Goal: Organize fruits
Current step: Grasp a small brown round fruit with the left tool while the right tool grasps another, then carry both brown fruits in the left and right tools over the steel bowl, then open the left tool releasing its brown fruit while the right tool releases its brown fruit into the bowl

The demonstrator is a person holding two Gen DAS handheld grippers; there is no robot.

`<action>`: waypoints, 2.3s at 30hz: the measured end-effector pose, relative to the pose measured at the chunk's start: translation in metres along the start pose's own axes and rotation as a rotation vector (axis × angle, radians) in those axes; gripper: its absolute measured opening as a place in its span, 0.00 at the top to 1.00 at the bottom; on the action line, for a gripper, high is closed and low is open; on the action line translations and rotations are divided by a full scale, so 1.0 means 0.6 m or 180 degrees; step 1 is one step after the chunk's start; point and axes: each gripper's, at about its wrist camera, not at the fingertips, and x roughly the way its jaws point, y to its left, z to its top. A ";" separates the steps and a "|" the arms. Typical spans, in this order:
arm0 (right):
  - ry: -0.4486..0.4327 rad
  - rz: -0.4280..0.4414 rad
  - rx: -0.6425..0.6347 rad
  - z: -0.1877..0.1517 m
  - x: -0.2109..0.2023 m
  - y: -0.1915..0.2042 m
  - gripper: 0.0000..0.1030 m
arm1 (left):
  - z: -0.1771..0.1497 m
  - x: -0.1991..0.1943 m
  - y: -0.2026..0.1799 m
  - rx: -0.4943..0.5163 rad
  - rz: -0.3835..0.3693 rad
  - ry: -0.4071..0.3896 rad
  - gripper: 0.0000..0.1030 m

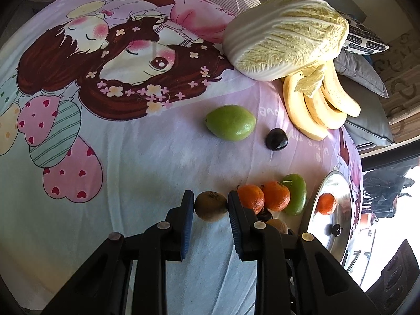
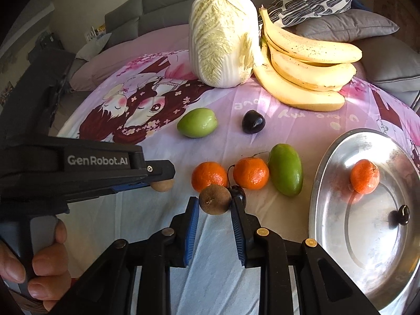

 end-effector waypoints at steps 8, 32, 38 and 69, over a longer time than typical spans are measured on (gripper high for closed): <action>-0.0145 -0.0127 0.0240 0.010 -0.027 -0.043 0.74 | 0.014 -0.014 -0.039 0.0156 0.0064 -0.0215 0.73; -0.0072 -0.0826 0.1374 -0.026 -0.084 -0.254 0.73 | -0.044 0.034 -0.246 0.1329 0.0070 0.0036 0.73; 0.0002 -0.1006 0.1570 -0.043 -0.091 -0.295 0.73 | -0.079 0.055 -0.302 0.1673 0.0064 0.0178 0.73; 0.0223 -0.1148 0.1703 -0.056 -0.070 -0.315 0.73 | -0.107 0.110 -0.320 0.1784 0.0173 0.0460 0.73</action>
